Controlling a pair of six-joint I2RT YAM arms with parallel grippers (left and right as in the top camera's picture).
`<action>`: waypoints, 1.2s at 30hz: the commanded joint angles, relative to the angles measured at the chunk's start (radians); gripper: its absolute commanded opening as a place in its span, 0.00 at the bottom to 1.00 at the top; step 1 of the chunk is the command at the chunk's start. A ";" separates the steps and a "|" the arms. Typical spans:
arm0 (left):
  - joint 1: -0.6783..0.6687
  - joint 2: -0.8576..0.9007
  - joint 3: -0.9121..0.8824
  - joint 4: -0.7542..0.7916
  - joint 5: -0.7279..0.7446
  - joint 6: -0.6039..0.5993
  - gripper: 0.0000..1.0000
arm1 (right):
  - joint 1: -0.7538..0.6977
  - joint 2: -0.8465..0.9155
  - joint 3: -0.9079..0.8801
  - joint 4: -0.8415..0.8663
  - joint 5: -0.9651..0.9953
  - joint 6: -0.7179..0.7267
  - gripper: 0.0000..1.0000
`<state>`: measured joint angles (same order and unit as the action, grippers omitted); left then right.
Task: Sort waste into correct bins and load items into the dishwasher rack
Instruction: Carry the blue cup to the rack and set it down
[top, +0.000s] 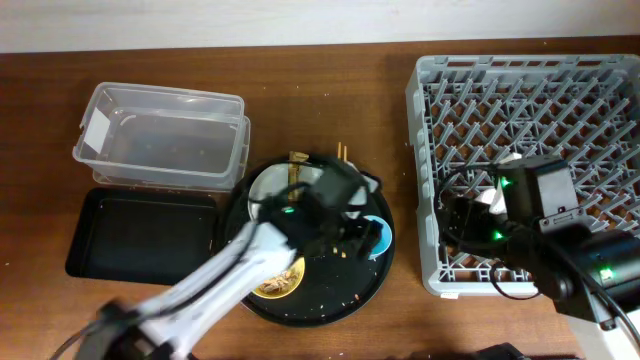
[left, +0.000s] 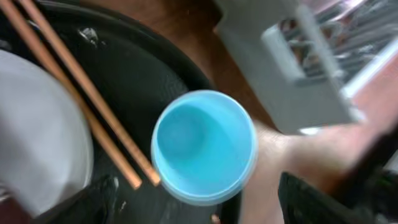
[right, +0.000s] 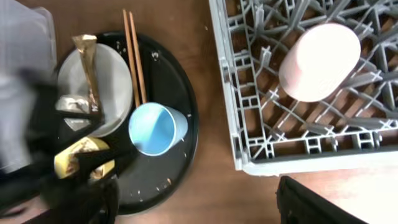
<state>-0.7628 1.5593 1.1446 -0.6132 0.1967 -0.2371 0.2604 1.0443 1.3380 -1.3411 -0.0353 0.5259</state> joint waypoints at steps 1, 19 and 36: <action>-0.011 0.130 0.010 0.093 -0.072 -0.070 0.73 | -0.007 0.006 0.007 -0.018 -0.006 0.003 0.82; 0.325 -0.060 0.117 -0.089 0.649 0.086 0.01 | -0.005 0.012 0.000 0.044 -0.281 -0.375 0.81; 0.504 -0.066 0.117 -0.070 1.375 0.231 0.00 | 0.156 0.102 0.000 0.410 -0.919 -0.578 0.73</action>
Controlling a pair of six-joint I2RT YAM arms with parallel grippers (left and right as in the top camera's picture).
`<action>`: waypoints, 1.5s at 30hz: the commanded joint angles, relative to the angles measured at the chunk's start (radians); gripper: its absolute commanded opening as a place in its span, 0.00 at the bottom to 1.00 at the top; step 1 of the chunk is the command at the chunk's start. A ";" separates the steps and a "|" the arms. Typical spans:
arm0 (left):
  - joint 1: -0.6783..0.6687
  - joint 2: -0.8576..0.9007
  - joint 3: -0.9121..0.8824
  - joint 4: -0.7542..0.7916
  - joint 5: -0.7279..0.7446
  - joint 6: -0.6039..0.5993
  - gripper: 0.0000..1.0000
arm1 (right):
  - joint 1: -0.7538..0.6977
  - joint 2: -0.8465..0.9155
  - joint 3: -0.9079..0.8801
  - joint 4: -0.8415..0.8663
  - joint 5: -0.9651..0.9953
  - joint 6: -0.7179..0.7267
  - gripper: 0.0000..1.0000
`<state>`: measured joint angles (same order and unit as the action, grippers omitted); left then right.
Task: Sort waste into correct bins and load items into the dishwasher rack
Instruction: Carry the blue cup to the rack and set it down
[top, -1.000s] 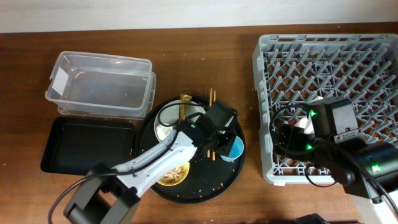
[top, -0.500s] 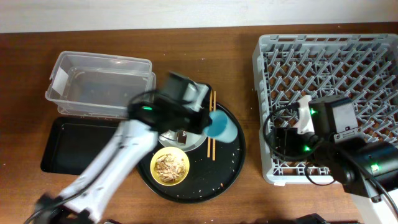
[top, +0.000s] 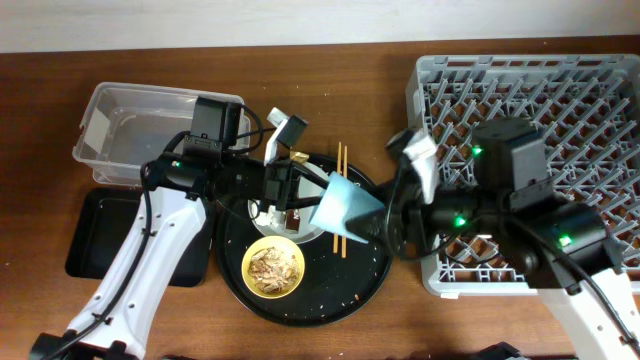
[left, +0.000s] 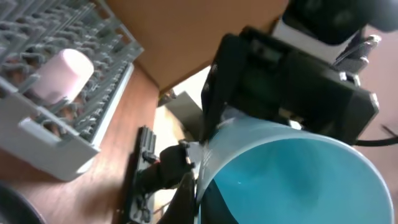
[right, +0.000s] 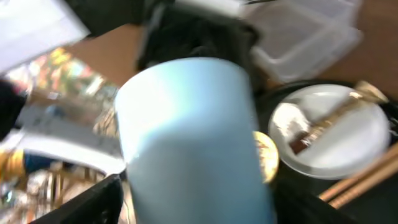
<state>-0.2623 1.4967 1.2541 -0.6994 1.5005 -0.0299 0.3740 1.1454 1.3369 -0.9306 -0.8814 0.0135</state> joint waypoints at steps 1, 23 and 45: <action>0.003 -0.003 0.007 0.017 0.071 0.024 0.00 | 0.056 0.001 0.001 -0.001 -0.065 -0.066 0.70; 0.138 -0.004 0.007 -0.013 0.063 -0.029 0.99 | -0.660 -0.080 0.127 -0.396 0.741 0.267 0.41; -0.038 -0.005 0.007 -0.178 -0.270 0.024 0.99 | -0.920 0.516 0.128 -0.417 0.694 0.369 0.77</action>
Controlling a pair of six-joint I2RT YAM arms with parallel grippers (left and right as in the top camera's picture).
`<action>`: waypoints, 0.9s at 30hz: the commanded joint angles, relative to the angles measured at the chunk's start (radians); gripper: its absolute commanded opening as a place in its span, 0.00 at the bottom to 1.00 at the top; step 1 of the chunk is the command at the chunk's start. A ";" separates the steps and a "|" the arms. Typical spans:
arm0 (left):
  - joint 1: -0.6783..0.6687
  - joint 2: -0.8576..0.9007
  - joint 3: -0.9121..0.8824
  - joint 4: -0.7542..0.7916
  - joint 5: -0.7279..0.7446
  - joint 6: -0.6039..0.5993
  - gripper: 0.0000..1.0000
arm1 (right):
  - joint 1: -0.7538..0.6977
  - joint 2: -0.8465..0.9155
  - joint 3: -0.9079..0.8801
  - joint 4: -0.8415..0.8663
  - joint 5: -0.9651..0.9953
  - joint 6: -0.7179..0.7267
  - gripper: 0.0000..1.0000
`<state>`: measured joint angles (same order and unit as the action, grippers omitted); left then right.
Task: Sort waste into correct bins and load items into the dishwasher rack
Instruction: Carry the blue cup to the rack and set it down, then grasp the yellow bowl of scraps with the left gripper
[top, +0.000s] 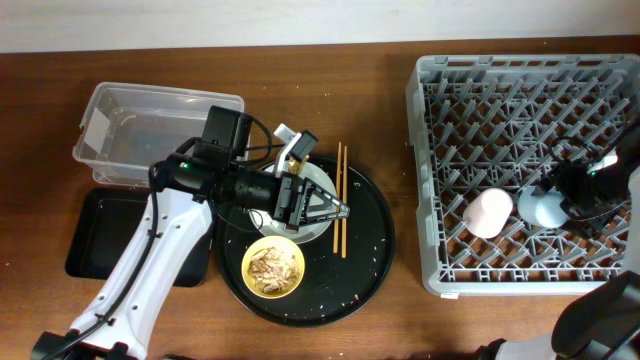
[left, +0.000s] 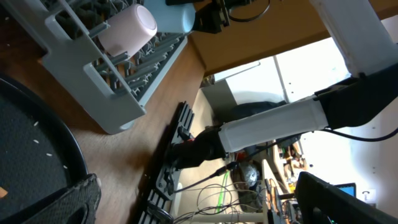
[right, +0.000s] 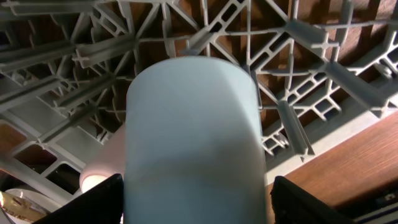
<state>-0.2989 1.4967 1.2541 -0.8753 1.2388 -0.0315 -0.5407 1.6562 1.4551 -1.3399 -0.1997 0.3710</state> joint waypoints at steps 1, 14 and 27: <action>-0.002 -0.005 0.007 -0.003 -0.008 0.026 0.99 | -0.005 0.003 0.011 -0.012 0.012 0.011 0.77; -0.002 -0.005 0.007 -0.039 -0.009 0.048 0.99 | -0.005 -0.014 0.015 -0.015 0.024 0.004 0.64; -0.002 -0.366 0.014 -0.216 -0.916 -0.144 0.99 | 0.282 -0.578 0.153 -0.069 -0.423 -0.269 0.73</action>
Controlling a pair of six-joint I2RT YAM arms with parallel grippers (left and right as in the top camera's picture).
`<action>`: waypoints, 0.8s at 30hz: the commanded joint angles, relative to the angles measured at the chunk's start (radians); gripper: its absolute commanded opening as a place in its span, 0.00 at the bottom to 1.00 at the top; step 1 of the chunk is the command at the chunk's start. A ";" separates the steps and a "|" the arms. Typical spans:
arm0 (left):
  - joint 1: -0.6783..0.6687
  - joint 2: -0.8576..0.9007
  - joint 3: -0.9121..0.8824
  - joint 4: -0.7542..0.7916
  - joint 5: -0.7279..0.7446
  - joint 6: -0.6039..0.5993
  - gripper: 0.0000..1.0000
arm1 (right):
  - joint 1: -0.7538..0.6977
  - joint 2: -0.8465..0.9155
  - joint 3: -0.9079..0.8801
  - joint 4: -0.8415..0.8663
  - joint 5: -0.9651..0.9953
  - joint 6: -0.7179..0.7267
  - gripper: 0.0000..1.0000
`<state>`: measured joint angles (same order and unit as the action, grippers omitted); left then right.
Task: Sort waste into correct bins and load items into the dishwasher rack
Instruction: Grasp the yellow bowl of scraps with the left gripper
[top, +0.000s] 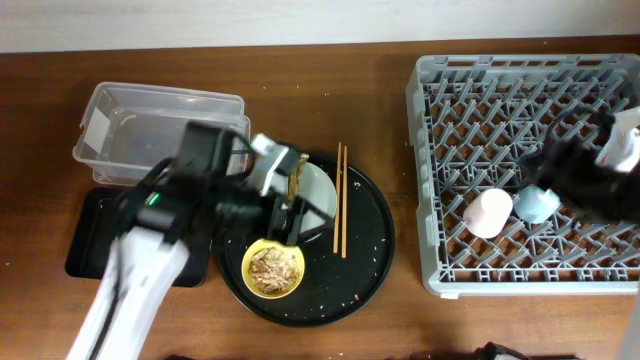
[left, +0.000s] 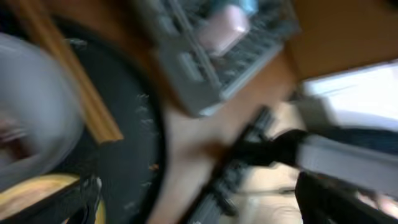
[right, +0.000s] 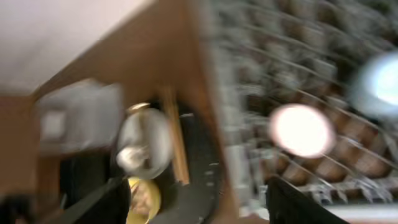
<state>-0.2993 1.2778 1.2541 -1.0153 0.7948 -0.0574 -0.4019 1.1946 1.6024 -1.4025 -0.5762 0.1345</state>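
Observation:
The light blue cup lies in the grey dishwasher rack, right beside a pink cup. My right gripper hovers just up and right of it, open and holding nothing; its blurred wrist view shows the blue cup and pink cup below. My left gripper is open over the round black tray, blurred by motion. On the tray are a white plate with a wrapper, wooden chopsticks and a yellow bowl of scraps.
A clear plastic bin stands at the back left. In front of it lies a flat black bin. The rack fills the right side of the table. Bare wood runs between tray and rack.
My right gripper has let go of the blue cup, which now lies in the rack beside the pink cup. My left gripper has turned from facing the rack to facing the tray.
The blue cup stood on the black tray under my left gripper. Then it was in the air between both grippers above the tray. After that my right gripper held it over the rack by the pink cup. Now it rests in the rack, released.

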 joint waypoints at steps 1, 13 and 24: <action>-0.001 -0.180 0.014 -0.111 -0.548 -0.133 0.99 | 0.212 -0.153 0.004 -0.008 -0.026 -0.021 0.73; -0.208 -0.155 -0.179 -0.114 -0.731 -0.323 0.82 | 0.637 -0.158 -0.253 0.130 0.147 0.137 0.77; -0.484 0.248 -0.278 0.098 -0.930 -0.461 0.54 | 0.650 0.001 -0.297 0.169 0.148 0.141 0.80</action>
<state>-0.7601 1.4357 0.9848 -0.9253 -0.0811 -0.4618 0.2386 1.1809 1.3102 -1.2324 -0.4408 0.2665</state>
